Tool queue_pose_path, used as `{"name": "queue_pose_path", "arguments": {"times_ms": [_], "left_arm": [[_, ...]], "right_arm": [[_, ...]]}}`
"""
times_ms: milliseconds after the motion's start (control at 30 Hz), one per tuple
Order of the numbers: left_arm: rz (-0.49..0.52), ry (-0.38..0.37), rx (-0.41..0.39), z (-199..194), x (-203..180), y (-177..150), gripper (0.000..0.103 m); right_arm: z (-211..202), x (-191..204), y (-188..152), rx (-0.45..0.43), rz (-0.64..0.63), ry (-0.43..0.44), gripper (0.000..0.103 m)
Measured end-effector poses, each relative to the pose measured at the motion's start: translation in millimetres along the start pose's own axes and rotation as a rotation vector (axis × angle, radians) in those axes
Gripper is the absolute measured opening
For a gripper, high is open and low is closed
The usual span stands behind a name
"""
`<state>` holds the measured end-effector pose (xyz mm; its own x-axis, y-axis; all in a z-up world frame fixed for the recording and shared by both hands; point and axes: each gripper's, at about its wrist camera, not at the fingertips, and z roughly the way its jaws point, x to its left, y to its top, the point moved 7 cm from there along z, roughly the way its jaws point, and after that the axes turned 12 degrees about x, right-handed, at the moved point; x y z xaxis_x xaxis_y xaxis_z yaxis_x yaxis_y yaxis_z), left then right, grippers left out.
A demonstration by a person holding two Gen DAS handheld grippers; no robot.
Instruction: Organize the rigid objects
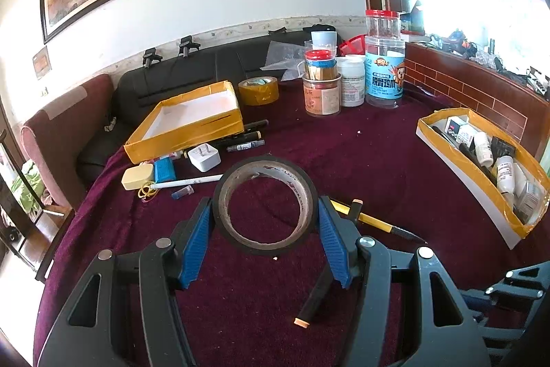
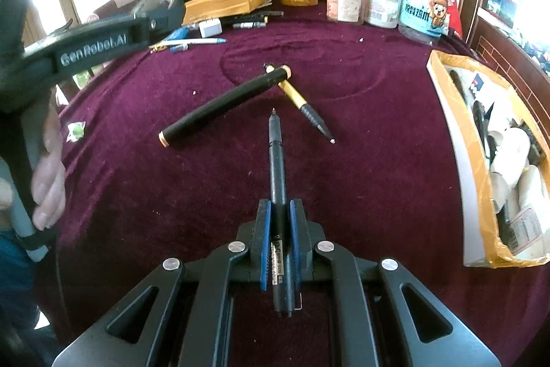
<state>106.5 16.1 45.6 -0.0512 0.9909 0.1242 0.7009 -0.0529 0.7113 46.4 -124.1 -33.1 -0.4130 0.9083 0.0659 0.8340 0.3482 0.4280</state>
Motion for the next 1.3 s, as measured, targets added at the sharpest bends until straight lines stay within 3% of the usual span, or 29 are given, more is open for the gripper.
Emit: {"name": "queue_pose_path", "arguments": {"times_ms": [900, 1300], "left_arm": [[0.007, 0.004, -0.009, -3, -2, -1, 0.059], [0.006, 0.005, -0.008, -2, -2, -1, 0.059]], "right_arm": [[-25, -13, 3, -0.053, 0.053, 0.037, 0.01], [4, -5, -11, 0.057, 0.015, 0.03, 0.01]]}}
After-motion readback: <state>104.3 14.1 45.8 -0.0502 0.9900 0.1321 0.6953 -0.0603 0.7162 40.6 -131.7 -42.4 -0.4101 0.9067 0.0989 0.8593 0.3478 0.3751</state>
